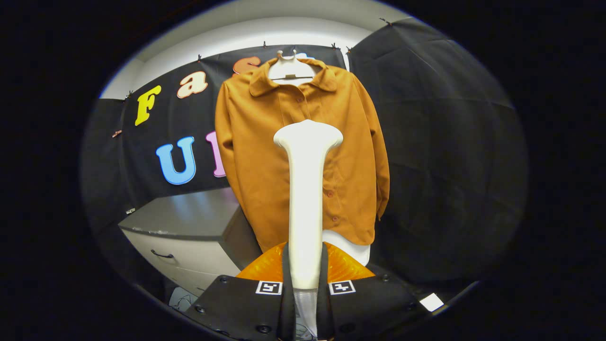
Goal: Iron the clothes twice with a garment steamer, once on the left side and once on the right side.
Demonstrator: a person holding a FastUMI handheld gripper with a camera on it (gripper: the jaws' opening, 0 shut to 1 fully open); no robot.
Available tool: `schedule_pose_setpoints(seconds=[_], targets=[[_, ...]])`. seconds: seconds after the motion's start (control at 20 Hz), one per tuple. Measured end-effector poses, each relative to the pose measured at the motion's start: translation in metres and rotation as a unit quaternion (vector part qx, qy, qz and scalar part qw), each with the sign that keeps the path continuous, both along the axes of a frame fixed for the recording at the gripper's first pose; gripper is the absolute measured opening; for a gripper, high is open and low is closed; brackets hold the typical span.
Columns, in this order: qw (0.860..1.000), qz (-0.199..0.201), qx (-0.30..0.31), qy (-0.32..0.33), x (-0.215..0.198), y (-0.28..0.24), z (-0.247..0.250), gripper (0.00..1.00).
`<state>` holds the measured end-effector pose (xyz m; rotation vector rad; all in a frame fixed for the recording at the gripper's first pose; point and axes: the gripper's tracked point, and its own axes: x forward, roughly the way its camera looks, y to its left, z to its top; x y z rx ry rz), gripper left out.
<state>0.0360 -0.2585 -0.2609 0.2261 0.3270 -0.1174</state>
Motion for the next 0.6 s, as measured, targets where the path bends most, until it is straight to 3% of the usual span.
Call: schedule_pose_setpoints(seconds=[0.35,0.6], targets=[[0.998,0.013,-0.021,-0.065,0.009,0.07,0.108,0.21],[0.994,0.033,-0.032,-0.101,0.005,0.133,0.155,0.21]])
